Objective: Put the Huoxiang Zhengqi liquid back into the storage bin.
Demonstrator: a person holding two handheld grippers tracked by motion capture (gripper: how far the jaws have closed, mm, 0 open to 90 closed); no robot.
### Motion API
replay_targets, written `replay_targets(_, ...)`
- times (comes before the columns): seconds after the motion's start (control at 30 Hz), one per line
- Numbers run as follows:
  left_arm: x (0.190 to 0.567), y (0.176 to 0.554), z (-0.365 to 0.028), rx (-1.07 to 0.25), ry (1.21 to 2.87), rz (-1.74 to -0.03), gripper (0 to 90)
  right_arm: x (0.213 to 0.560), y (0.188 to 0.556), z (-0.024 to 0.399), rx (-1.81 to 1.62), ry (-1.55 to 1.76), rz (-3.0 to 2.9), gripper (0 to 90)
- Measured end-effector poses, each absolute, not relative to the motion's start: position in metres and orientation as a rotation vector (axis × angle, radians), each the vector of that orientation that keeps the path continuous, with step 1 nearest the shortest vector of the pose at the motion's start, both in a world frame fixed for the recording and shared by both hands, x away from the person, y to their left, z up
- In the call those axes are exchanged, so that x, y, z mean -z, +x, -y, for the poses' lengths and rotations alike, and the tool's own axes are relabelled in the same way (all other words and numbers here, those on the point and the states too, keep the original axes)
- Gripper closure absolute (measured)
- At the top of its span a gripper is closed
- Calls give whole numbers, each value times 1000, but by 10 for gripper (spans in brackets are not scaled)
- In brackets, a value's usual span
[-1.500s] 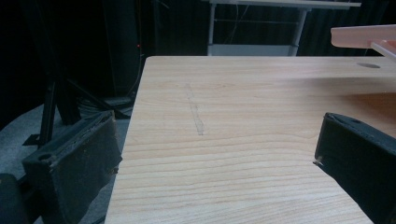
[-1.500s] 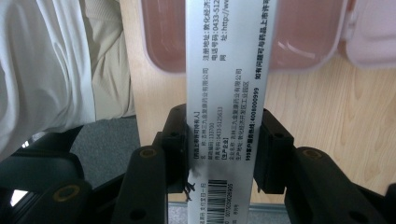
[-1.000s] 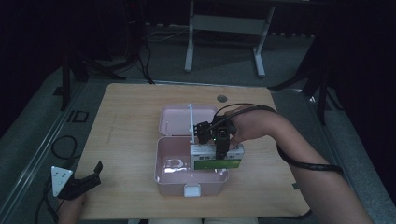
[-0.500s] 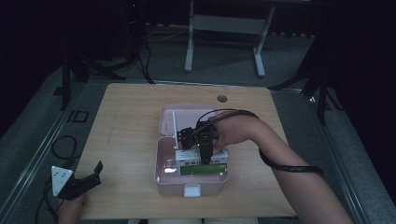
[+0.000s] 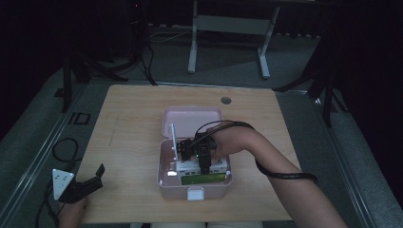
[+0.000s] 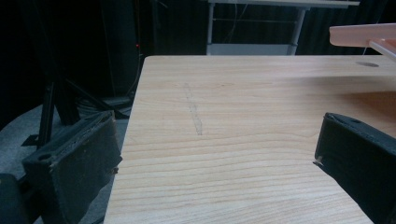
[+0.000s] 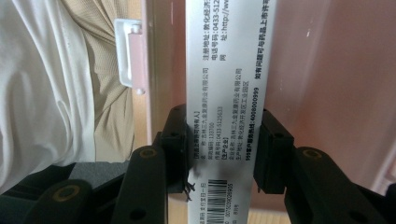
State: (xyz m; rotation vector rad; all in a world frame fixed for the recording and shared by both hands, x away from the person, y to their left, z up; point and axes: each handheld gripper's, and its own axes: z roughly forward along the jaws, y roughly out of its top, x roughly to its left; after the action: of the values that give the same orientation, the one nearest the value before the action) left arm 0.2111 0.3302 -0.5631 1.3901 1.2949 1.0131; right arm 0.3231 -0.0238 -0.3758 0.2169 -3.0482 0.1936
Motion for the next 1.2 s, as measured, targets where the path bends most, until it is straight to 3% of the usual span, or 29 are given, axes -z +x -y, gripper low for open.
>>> replay_targets(1.2, 563, 211, -330, -1010, 1396, -1293, 4, 451, 322, 27, -218, 210, 2966, 619)
